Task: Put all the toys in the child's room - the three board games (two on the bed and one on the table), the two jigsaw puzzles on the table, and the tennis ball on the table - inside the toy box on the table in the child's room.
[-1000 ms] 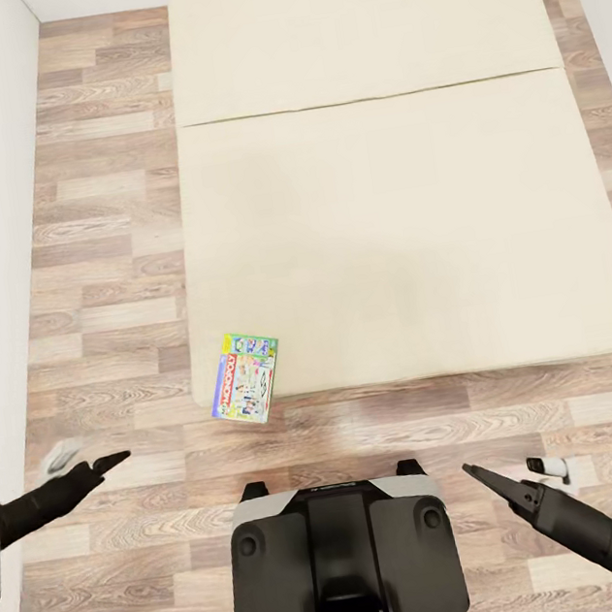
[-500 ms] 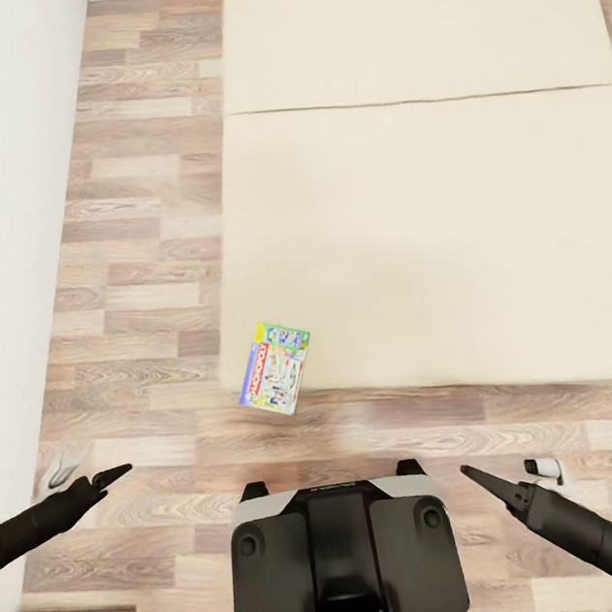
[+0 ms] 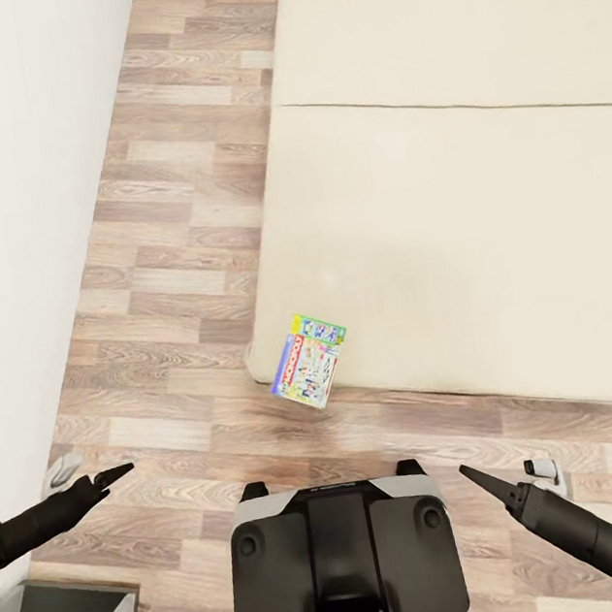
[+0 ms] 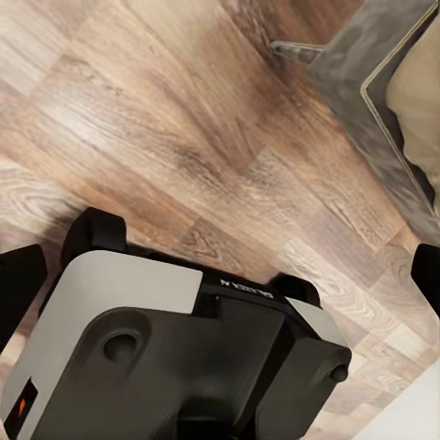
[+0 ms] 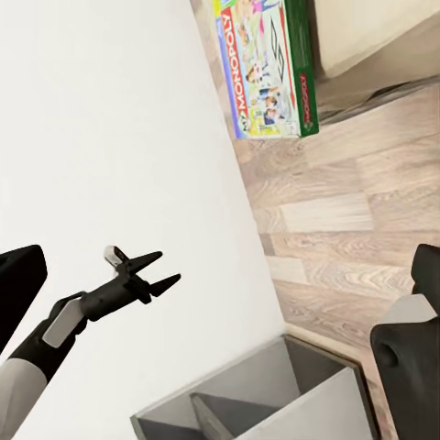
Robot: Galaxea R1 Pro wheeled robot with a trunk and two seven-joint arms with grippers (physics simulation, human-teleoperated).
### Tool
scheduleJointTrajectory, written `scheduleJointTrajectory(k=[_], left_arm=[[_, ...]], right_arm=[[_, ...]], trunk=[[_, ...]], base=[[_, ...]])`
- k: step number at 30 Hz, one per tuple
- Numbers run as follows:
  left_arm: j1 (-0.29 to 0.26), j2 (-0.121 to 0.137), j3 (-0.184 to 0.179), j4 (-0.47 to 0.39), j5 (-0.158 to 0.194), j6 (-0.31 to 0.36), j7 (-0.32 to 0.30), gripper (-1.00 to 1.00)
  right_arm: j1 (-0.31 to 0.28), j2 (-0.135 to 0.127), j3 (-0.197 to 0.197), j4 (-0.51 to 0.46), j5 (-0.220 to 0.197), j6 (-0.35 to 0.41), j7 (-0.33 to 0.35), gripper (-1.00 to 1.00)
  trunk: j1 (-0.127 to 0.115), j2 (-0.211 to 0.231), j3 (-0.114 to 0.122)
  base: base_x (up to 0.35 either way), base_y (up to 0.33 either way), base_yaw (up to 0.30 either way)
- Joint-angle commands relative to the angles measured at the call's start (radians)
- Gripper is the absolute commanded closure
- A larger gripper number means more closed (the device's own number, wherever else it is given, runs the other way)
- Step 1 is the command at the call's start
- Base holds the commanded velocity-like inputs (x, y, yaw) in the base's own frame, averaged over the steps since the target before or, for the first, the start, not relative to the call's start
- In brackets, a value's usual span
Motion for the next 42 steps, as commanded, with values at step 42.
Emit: scheduleJointTrajectory(k=[42], left_arm=[[-0.001,-0.007,-0.082,-0.003,-0.01,0.005,-0.012,-1.0]], right_arm=[[-0.097,0.092,0.11,0.159,-0.019,-0.179,-0.331,-1.0]], trunk=[[0.001,-0.002,0.002]], base=[[-0.02,0.07,-0.026]])
